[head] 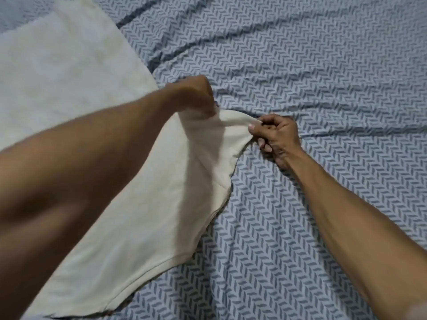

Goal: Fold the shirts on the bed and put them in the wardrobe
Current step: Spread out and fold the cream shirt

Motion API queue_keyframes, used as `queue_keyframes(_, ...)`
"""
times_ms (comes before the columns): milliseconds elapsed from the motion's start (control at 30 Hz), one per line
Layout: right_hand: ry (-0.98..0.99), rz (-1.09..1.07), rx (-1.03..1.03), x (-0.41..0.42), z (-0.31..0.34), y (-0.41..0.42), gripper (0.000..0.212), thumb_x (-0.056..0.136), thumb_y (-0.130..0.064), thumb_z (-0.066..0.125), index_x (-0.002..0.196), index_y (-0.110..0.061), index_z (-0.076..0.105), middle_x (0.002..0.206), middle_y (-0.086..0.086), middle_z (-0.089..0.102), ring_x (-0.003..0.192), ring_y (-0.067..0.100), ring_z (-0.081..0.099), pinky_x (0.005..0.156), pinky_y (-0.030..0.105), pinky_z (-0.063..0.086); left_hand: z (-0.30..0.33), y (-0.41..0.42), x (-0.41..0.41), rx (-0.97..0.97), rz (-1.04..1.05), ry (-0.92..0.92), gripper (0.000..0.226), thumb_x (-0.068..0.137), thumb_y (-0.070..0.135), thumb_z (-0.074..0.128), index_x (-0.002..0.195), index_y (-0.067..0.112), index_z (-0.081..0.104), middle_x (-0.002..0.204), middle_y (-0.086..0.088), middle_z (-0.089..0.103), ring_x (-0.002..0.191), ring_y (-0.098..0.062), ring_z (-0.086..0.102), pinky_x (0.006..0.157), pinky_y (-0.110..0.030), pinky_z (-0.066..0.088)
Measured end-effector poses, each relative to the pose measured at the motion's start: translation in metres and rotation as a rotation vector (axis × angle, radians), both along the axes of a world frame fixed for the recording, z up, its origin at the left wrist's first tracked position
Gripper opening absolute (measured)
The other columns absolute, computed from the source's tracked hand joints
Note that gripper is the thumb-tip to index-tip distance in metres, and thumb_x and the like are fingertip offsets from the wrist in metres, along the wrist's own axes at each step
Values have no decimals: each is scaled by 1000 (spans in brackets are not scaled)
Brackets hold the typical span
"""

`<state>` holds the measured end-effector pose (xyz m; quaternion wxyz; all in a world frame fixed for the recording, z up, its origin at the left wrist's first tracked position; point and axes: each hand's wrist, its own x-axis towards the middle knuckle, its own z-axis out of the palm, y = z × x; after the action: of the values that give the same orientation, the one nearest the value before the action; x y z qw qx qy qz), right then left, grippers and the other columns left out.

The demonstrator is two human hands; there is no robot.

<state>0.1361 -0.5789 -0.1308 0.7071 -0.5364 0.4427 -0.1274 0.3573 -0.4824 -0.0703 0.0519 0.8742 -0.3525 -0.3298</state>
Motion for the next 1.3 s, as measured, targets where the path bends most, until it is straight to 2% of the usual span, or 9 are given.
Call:
queue_keyframes(67,-37,-46,24,2,0,2,17,83,-8,81,87,-9,65,50,9,58,29,14,39,35,16,29,2,-3,6,-107,52,111,18,82,23,76,98,15,76,90,-6,69,82,-20,65,61,-22,46)
queue_keyframes(167,-52,-101,16,5,-3,4,17,87,-11,78,90,-8,62,54,6,61,31,13,44,34,17,30,-6,-3,11,-256,126,118,9,85,24,72,94,21,71,87,-1,65,80,-16,60,56,-18,41)
queue_keyframes(333,54,-138,-75,14,1,8,18,89,-11,76,90,-8,58,56,6,61,33,15,43,35,20,29,-30,5,-5,-320,114,-120,18,87,24,63,105,24,65,117,-5,65,119,-30,54,95,-45,45)
queue_keyframes(533,163,-150,-112,18,13,18,23,87,-13,77,88,-13,54,54,8,61,35,16,41,36,22,29,-4,56,-23,-396,115,-237,71,89,24,68,152,20,34,150,-11,42,142,-31,34,109,-48,29)
queue_keyframes(733,363,-289,-515,22,31,60,42,81,-41,77,102,-21,46,84,5,63,67,25,62,58,35,45,20,204,-51,-470,285,-140,66,81,35,60,143,15,49,139,-17,52,131,-36,46,107,-48,40)
queue_keyframes(800,476,-166,-822,27,32,104,35,86,-36,67,111,-23,47,106,2,62,94,28,63,71,33,45,19,260,-61,-441,385,-130,63,79,37,58,137,13,55,135,-16,55,128,-36,50,106,-48,41)
queue_keyframes(900,268,152,-1109,50,31,189,22,85,-22,63,105,-21,56,106,5,57,98,29,57,77,41,49,18,341,-76,-404,591,-221,48,88,25,67,134,16,58,136,-12,55,130,-34,48,106,-47,38)
queue_keyframes(1133,-105,1026,-1059,136,50,366,18,84,-11,68,101,-17,73,99,3,70,83,22,67,83,32,50,4,477,-105,-338,1225,-380,43,88,18,63,129,24,52,139,-7,42,131,-31,32,107,-47,31)
queue_keyframes(1300,-191,1229,-1092,199,67,460,20,89,-22,67,108,-17,72,105,5,69,94,24,68,85,32,50,-7,526,-98,-521,1675,-65,30,84,28,69,109,17,57,111,-10,66,95,-32,62,82,-36,52)
